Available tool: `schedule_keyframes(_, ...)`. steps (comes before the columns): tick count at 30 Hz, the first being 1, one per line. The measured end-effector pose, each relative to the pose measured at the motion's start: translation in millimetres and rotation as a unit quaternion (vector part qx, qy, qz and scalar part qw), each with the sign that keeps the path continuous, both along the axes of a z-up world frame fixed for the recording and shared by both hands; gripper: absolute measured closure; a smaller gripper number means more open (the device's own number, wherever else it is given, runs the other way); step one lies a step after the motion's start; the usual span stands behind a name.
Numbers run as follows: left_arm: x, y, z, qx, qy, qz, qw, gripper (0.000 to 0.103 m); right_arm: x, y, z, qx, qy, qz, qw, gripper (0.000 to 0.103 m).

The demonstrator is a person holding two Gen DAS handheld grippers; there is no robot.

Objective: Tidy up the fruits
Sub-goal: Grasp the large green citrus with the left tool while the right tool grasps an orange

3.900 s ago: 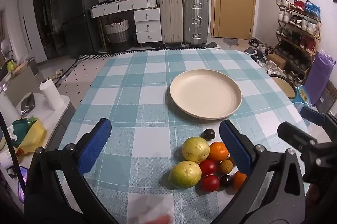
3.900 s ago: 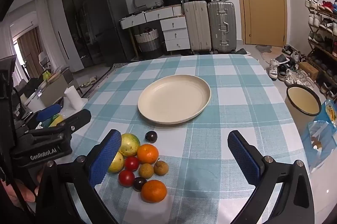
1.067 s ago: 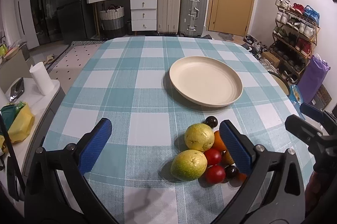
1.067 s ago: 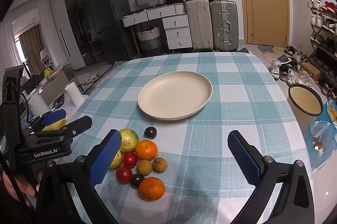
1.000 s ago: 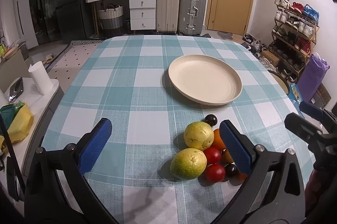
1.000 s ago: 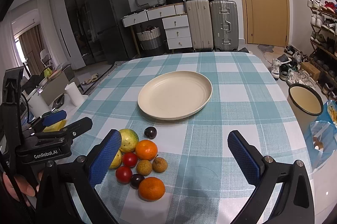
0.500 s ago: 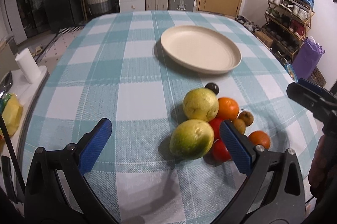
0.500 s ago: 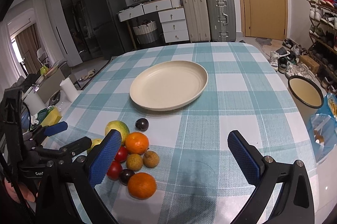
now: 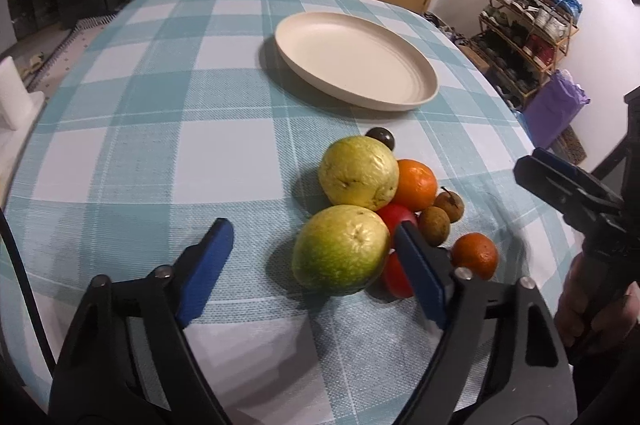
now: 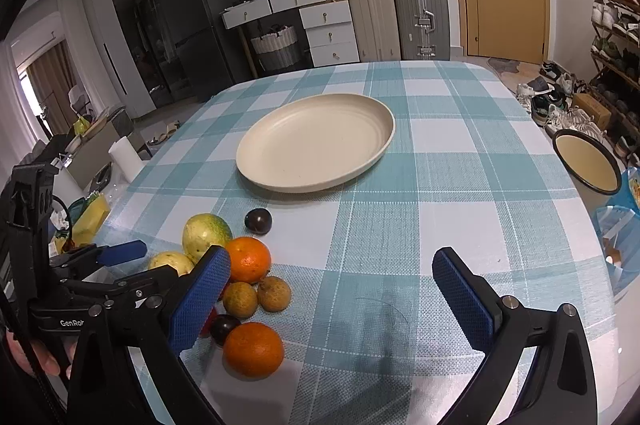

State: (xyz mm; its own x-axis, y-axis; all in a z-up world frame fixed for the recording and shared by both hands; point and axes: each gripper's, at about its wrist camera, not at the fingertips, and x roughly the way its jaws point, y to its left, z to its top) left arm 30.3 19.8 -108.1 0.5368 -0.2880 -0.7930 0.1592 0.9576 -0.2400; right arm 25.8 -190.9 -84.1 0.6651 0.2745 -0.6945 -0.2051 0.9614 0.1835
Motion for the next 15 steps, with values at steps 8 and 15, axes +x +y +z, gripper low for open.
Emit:
schedule_keyframes(8, 12, 0, -9, -0.041, 0.033, -0.029, 0.9982, 0.055, 8, -3, -6, 0.006, 0.012, 0.003, 1.0, 0.0)
schedule_keyframes(15, 18, 13, -10, -0.068, 0.049, -0.02, 0.9963, 0.056, 8, -4, -10, 0.022, 0.024, 0.016, 0.999, 0.0)
